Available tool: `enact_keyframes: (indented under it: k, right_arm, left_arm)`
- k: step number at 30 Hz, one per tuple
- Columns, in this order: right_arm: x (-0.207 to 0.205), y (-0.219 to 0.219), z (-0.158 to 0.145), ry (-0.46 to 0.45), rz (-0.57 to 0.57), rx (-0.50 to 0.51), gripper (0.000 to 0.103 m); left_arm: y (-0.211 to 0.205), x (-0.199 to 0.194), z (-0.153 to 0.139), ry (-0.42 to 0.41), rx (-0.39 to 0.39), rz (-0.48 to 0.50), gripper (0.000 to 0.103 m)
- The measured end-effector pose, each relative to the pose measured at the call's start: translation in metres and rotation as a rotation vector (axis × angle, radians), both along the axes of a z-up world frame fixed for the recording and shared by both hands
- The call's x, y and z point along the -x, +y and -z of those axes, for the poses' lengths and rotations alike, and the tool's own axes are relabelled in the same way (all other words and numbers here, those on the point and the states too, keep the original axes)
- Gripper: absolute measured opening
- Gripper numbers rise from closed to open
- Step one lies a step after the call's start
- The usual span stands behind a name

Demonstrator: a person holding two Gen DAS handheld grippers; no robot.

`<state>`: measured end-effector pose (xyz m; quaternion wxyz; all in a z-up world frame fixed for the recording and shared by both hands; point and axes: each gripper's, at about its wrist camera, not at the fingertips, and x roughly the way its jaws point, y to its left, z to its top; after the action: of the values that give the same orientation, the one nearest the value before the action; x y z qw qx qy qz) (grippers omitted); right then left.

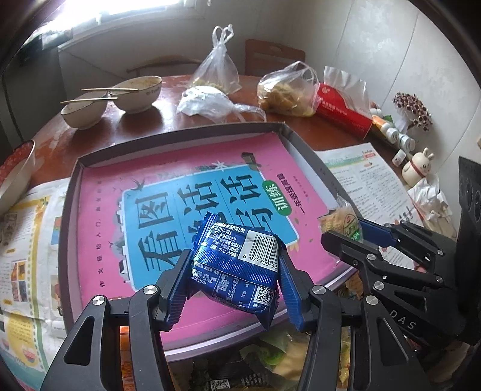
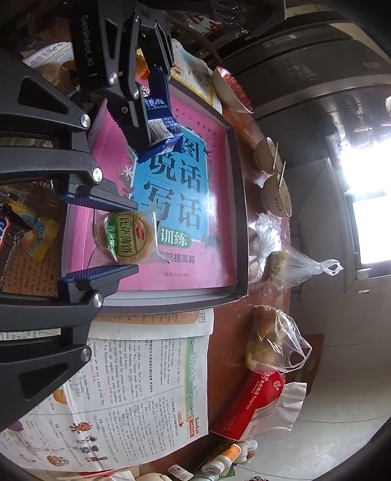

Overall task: Organize snacks
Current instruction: 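Carry the blue packet with the left gripper while the right gripper carries the round cake into the tray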

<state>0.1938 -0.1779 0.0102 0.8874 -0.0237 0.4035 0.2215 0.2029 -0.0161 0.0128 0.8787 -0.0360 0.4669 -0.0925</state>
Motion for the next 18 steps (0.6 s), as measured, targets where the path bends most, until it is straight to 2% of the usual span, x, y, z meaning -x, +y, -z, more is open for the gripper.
enact_keyframes:
  k: [12,18]
  right_arm:
    - [-0.003,0.007,0.01,0.064,-0.022,0.021,0.034]
    - [-0.005,0.005,0.014,0.094,-0.029,0.02,0.034]
  left_arm:
    - [-0.008,-0.005,0.016,0.064,-0.029,0.019,0.057]
    - [-0.005,-0.006,0.017,0.075,-0.007,0.01,0.057]
